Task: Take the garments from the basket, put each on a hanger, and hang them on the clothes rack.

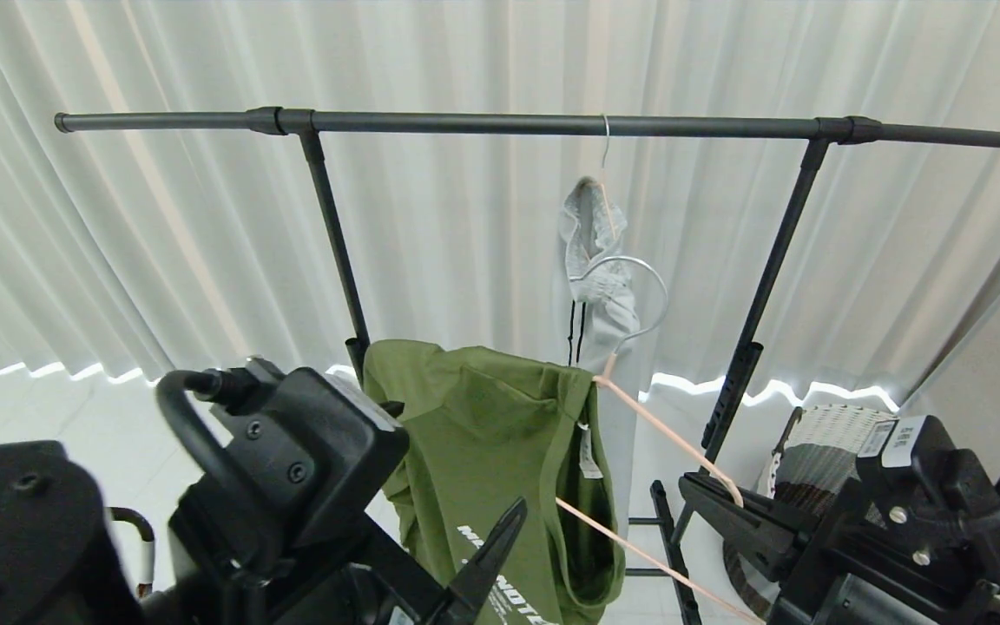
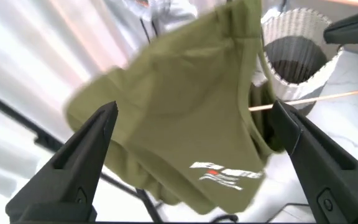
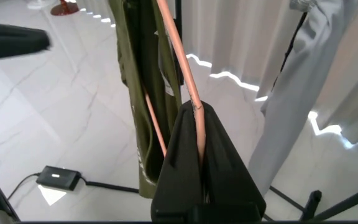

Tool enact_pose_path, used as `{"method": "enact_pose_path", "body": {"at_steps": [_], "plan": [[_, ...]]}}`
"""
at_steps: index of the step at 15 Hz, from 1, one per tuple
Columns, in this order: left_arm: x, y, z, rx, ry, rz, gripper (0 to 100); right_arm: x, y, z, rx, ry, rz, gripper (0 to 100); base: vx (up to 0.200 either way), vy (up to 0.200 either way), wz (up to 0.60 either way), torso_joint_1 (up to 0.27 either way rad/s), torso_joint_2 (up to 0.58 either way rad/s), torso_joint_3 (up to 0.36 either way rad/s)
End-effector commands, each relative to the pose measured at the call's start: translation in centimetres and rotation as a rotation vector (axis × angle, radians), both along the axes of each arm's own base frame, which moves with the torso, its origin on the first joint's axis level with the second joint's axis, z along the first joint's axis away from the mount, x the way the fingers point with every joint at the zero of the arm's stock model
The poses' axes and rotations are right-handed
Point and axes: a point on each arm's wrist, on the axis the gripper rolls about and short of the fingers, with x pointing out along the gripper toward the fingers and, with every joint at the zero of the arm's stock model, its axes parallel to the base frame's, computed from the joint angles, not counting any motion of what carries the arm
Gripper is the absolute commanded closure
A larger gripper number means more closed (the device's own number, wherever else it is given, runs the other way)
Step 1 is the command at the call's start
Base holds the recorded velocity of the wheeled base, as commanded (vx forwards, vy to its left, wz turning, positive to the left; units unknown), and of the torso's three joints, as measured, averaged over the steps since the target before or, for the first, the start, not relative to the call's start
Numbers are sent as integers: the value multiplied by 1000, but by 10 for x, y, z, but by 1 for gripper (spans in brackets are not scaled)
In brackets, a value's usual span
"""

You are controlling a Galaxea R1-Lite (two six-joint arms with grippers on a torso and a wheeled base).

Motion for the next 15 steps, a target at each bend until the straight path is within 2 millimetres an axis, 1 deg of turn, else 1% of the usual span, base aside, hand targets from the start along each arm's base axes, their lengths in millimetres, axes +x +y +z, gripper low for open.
{"method": "enact_pose_path", "body": {"at_steps": [1,3,4,5,6,7,8,10,11,12,13,15], "plan": [[-7,15,11,-23,-49,-18,0,-3,-6,0,-4,-8,-4,100,0,0,0,0,0,0],[6,30,16,2,-84,-36,0,-5,-11,-2,-16,-16,-4,100,0,0,0,0,0,0],[11,41,19,23,-113,-101,0,-7,-15,-2,-21,-24,-3,100,0,0,0,0,0,0],[17,50,18,67,-126,-159,0,-10,-20,-4,-31,-30,-1,100,0,0,0,0,0,0],[23,56,18,98,-140,-233,0,-14,-25,-6,-44,-35,1,100,0,0,0,0,0,0],[25,58,17,110,-145,-280,0,-16,-29,-7,-50,-38,8,100,0,0,0,0,0,0],[27,57,15,125,-149,-355,0,-20,-34,-11,-69,-43,15,100,0,0,0,0,0,0],[29,49,7,139,-117,-441,0,-26,-40,-14,-84,-52,27,100,0,0,0,0,0,0],[30,43,3,144,-98,-481,0,-28,-41,-15,-92,-59,38,100,0,0,0,0,0,0],[30,42,3,143,-98,-484,0,-28,-41,-15,-92,-60,40,100,0,0,0,0,0,0],[35,30,-6,162,-55,-525,0,-34,-38,-16,-100,-63,85,100,0,0,0,0,0,0],[39,22,-17,174,-8,-583,0,-40,-37,-20,-115,-59,124,100,0,0,0,0,0,0]]}}
